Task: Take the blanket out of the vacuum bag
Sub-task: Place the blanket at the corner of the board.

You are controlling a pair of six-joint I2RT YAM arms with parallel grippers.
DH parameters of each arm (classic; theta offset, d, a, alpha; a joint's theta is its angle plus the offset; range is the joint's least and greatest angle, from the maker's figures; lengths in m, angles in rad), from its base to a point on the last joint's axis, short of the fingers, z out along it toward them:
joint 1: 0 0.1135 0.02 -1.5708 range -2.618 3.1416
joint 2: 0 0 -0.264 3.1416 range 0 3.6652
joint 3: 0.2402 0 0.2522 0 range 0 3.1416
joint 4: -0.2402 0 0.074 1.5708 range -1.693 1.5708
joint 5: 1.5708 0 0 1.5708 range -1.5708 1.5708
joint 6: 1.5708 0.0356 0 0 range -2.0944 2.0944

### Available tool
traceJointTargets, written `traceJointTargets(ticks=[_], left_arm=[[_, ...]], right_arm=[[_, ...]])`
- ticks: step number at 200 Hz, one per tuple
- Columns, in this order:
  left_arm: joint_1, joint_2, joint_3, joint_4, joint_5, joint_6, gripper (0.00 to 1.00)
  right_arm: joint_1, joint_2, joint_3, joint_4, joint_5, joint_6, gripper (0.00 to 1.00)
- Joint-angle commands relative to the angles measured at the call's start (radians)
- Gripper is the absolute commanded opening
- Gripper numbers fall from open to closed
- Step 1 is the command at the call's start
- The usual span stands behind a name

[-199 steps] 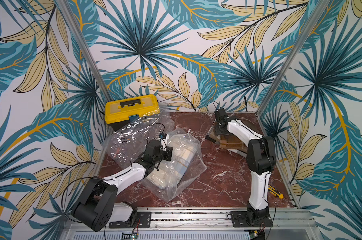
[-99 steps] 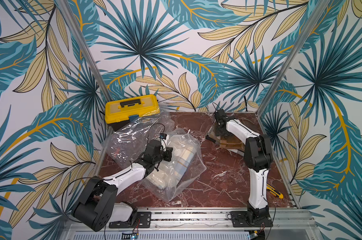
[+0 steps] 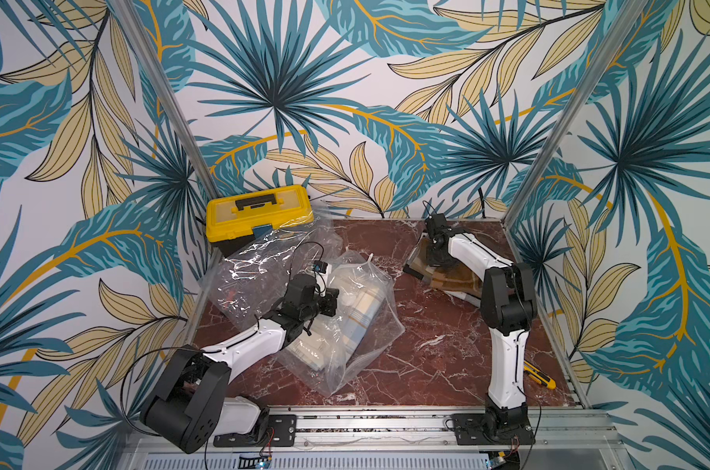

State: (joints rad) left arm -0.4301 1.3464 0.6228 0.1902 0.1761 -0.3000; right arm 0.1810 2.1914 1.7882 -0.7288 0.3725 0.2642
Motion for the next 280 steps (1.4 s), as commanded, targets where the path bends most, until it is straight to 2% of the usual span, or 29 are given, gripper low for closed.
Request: traceJointTargets(ticks=[1, 58, 109, 131, 187, 212, 246, 280], left_arm=[[0.006, -0.001, 0.001, -0.013, -0.004, 0.008, 0.0], [0.005, 0.017, 0.002, 0.004, 0.013, -0.005, 0.0], [0.005, 0.026, -0.004, 0.017, 0.022, -0.015, 0.0], [0.005, 0.031, -0.008, 0.02, 0.023, -0.014, 0.0], [0.006, 0.04, -0.005, 0.017, 0.024, -0.011, 0.0], [0.005, 0.04, -0.008, 0.01, 0.022, -0.007, 0.0], [0.006, 0.039, -0.004, 0.0, 0.017, -0.001, 0.0], [0.006, 0.048, 0.01, -0.005, 0.02, 0.004, 0.0]], right_arm=[[-0.006, -0.007, -0.031, 0.0, -0.027, 0.011, 0.0], [-0.012, -0.116, -0.056, 0.009, -0.076, 0.038, 0.0], [-0.03, -0.146, 0.031, -0.02, -0.145, 0.054, 0.0], [-0.04, -0.141, 0.057, -0.01, -0.16, 0.072, 0.0], [-0.087, -0.105, 0.053, 0.158, -0.363, 0.2, 0.0], [-0.087, -0.076, 0.059, 0.202, -0.403, 0.235, 0.0], [-0.087, -0.018, 0.088, 0.163, -0.409, 0.24, 0.0], [-0.087, -0.014, 0.031, 0.183, -0.394, 0.231, 0.0]])
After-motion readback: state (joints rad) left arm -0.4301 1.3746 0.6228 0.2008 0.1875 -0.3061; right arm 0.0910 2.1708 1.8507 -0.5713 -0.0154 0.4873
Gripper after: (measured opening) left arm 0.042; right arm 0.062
